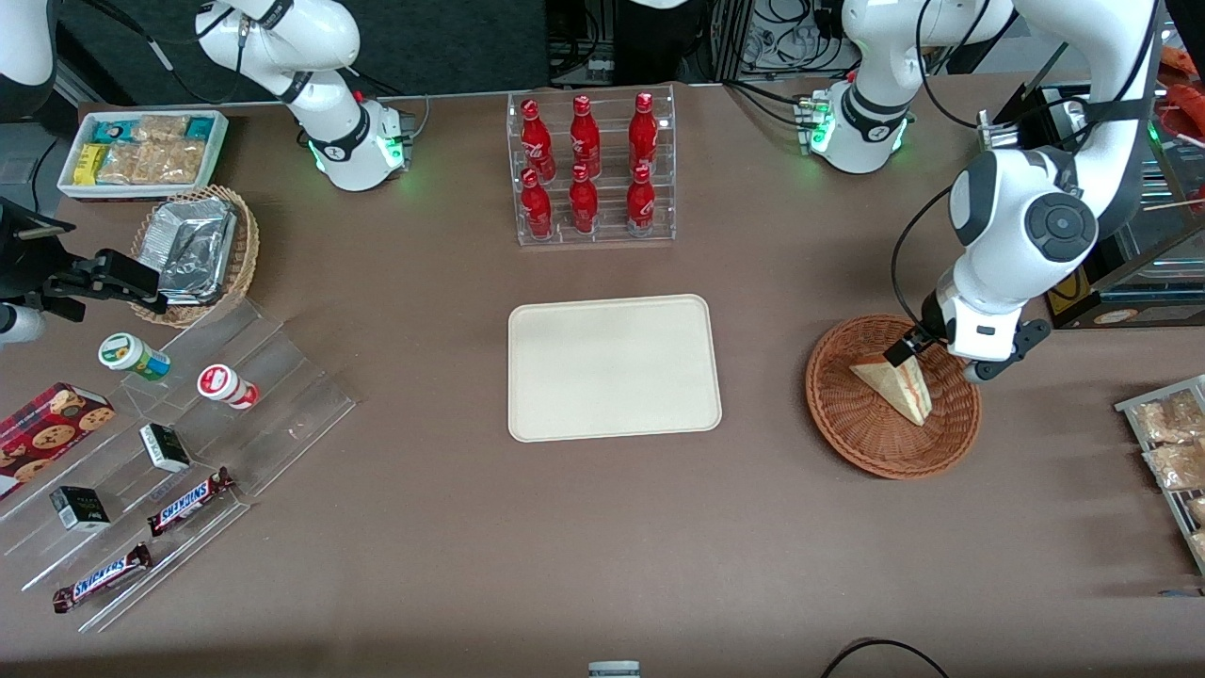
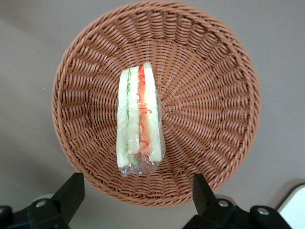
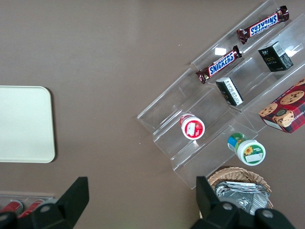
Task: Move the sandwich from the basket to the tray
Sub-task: 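Close the left gripper on the sandwich and lift it from the basket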
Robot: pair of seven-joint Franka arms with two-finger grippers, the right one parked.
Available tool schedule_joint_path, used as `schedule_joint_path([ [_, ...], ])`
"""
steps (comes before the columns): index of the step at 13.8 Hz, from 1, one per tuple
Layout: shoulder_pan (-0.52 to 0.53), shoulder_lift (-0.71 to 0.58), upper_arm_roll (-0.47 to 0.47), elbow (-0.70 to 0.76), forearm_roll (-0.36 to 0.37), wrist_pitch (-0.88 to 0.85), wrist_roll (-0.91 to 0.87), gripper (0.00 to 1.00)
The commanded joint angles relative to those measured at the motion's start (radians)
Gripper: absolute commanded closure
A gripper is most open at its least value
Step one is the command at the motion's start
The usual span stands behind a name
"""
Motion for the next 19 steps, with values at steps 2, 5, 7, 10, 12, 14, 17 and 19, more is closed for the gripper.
schedule_joint_path([
  [2, -0.007, 0.031, 0.008, -0.074, -0.002, 0.132, -0.026, 0.0],
  [5, -0.007, 0.045, 0.008, -0.07, -0.002, 0.149, -0.026, 0.0],
  [7, -0.005, 0.077, 0.009, -0.07, -0.002, 0.188, -0.026, 0.0],
  [10, -0.001, 0.105, 0.012, -0.07, -0.001, 0.208, -0.026, 0.0],
  [12, 0.001, 0.118, 0.012, -0.07, 0.001, 0.222, -0.028, 0.2],
  [14, 0.004, 0.132, 0.014, -0.067, 0.001, 0.226, -0.029, 0.8],
  [17, 0.004, 0.131, 0.015, -0.064, 0.001, 0.228, -0.028, 1.0],
  [19, 0.004, 0.123, 0.015, -0.057, 0.001, 0.223, -0.025, 1.0],
])
